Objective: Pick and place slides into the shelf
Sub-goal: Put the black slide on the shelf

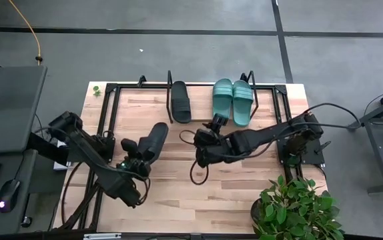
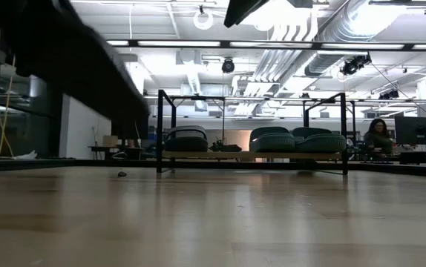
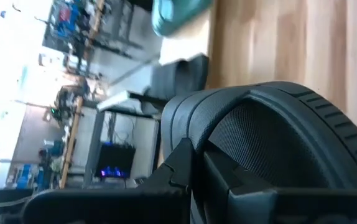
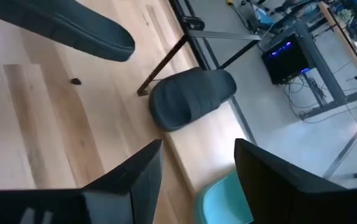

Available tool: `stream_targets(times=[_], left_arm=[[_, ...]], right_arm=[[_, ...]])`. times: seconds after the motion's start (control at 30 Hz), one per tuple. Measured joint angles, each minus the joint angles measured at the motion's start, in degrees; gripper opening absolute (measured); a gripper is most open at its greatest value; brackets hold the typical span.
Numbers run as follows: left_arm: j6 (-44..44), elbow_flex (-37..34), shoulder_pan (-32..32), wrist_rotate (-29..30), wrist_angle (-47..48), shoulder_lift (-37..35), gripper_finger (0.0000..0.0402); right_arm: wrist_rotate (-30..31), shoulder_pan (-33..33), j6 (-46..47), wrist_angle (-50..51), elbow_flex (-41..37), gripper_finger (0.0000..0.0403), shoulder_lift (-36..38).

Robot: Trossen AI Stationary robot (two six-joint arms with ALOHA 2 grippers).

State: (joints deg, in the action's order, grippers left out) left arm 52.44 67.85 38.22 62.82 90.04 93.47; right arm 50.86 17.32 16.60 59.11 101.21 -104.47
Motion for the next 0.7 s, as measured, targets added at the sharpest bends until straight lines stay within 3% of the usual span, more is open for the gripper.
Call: stream_targets(times=[0.27, 0.5, 0.7], left_arm=[[-5.3, 0.4, -2.5, 9.2, 0.1, -6.8, 0.0004], [-15.7, 5.3, -12.2, 15.0, -0.3, -8.0, 0.0005], [-31.6, 9.7, -21.1, 18.2, -9.7, -7.7, 0.0005]], right_arm=[[-2.9, -3.7, -4.9, 0.2, 0.0, 0.0190, 3.1], [-4.6, -7.2, -7.9, 1.0, 0.0, 0.0190, 5.6], [-5.9, -9.4, -8.3, 3.3, -0.1, 0.0190, 7.3]])
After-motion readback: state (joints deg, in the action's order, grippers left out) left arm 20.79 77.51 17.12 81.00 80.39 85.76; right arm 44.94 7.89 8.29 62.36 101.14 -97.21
